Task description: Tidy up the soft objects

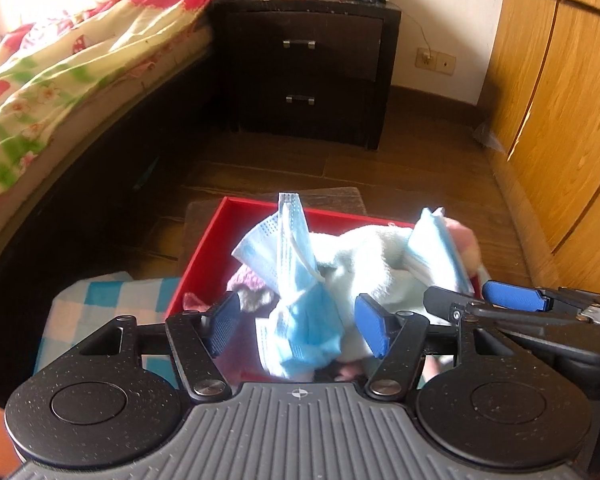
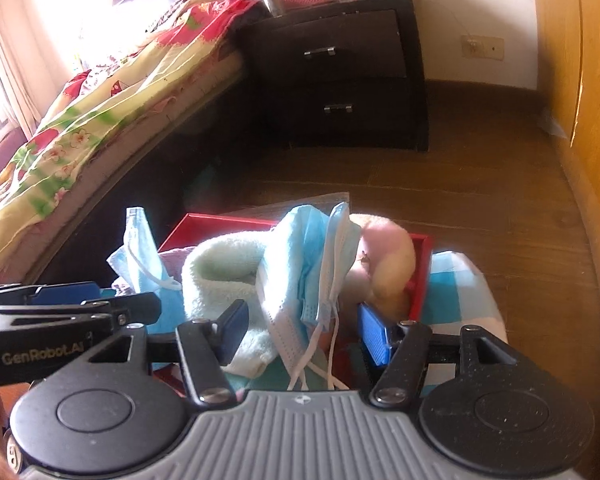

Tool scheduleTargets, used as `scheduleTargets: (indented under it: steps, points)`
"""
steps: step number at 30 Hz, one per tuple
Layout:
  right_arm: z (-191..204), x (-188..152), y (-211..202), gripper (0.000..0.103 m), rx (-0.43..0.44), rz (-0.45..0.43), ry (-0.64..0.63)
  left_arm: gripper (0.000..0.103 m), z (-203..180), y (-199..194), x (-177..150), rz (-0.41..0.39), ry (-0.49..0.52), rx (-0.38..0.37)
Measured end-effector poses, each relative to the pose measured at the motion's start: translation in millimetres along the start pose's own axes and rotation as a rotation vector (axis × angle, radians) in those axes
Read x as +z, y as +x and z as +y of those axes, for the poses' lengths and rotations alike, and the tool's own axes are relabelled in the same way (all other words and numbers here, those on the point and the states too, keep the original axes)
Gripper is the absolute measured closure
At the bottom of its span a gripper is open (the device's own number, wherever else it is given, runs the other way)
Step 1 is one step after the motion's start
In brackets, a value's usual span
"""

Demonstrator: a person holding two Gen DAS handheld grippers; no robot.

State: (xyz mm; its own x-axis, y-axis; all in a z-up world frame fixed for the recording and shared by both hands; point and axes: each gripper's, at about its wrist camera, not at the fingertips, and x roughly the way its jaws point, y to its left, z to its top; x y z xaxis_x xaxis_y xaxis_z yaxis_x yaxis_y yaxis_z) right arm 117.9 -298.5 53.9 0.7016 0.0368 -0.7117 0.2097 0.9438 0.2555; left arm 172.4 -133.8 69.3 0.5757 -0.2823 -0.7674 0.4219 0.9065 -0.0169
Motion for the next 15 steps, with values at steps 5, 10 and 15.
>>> scheduleTargets:
  steps: [5, 10, 15]
  points:
    - [5, -1, -35, 0.064, -0.020, -0.032, -0.008, 0.039, 1, -34, -19, -0.020, -0.034, -0.005]
    - [15, -12, -78, 0.064, -0.046, -0.064, -0.020, 0.039, 8, -66, -49, -0.027, -0.100, -0.037]
    - [36, -37, -122, 0.063, -0.045, -0.094, -0.077, 0.039, 6, -95, -77, -0.042, -0.086, -0.016]
